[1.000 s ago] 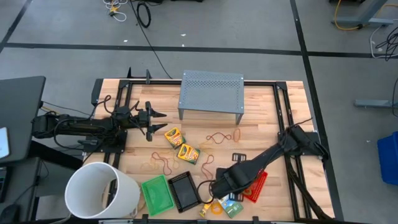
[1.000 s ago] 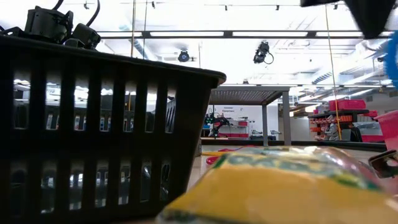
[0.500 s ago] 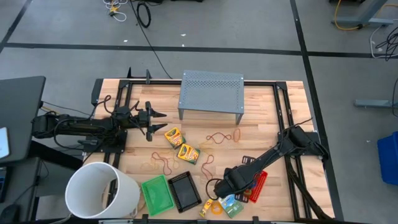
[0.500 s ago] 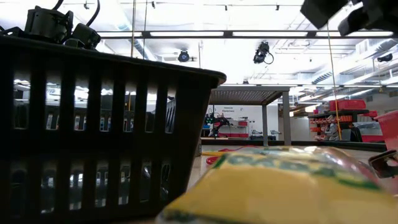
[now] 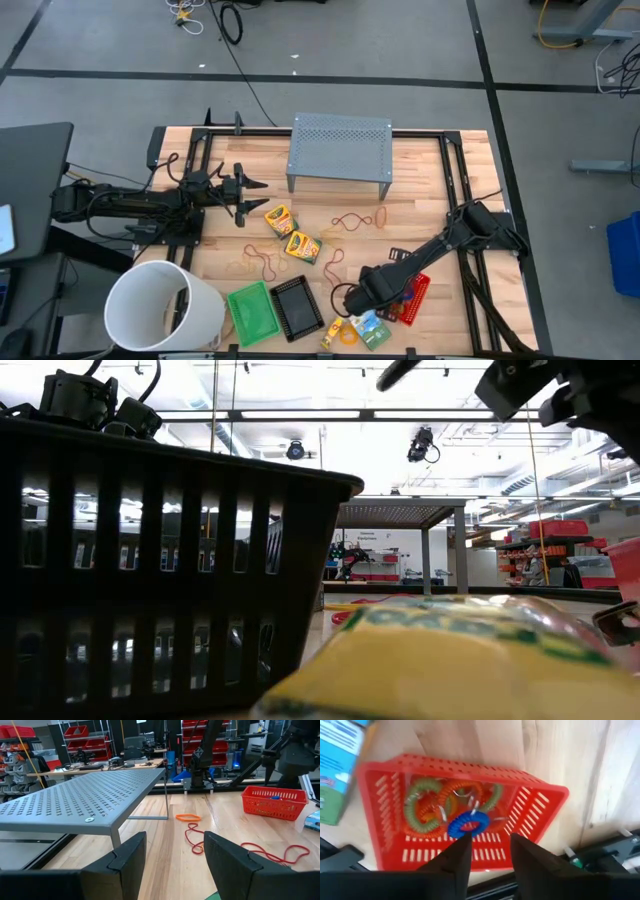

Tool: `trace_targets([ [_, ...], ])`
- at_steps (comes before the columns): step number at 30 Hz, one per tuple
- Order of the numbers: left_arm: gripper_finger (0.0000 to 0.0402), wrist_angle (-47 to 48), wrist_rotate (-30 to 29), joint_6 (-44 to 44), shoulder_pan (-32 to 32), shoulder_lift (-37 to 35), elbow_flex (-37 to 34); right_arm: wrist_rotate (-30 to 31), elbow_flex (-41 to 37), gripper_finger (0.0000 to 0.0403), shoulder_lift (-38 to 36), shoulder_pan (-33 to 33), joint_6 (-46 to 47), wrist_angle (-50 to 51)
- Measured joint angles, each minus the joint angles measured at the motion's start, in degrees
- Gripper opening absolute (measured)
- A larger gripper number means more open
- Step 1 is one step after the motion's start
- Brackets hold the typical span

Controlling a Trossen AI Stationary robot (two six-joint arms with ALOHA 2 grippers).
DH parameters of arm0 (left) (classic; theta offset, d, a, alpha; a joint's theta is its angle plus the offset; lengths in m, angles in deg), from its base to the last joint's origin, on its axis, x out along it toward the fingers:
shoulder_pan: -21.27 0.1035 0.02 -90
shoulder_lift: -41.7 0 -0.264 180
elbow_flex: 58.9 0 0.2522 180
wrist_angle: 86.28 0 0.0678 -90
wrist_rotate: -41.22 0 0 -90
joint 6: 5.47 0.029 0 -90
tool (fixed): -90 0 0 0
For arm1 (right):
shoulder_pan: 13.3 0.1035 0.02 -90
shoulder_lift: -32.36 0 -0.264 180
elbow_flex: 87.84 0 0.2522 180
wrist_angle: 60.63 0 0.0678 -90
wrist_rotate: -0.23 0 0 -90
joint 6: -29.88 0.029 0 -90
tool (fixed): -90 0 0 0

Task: Pick & Place Office Desk Supplies
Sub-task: Put the yellow spring keychain into the red bin

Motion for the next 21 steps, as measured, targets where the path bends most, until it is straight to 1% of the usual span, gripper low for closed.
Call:
trace_targets([
  [3, 0.0204, 0.0, 0.0, 0.0, 0.0, 0.0, 0.0, -0.2, 1.1, 0.0156, 0.0, -0.5, -0.1, -3.0],
  [7, 0.0204, 0.0, 0.0, 0.0, 0.0, 0.0, 0.0, 0.4, 4.2, 0.0154, -0.1, -0.8, -0.8, -9.8],
  [14, 0.0204, 0.0, 0.0, 0.0, 0.0, 0.0, 0.0, 0.7, 5.1, 0.0151, 0.1, -0.4, -3.7, -28.2],
  [21, 0.0204, 0.0, 0.0, 0.2, 0.0, 0.0, 0.0, 3.1, 5.1, 0.0151, 1.4, 1.4, -6.4, -36.2],
])
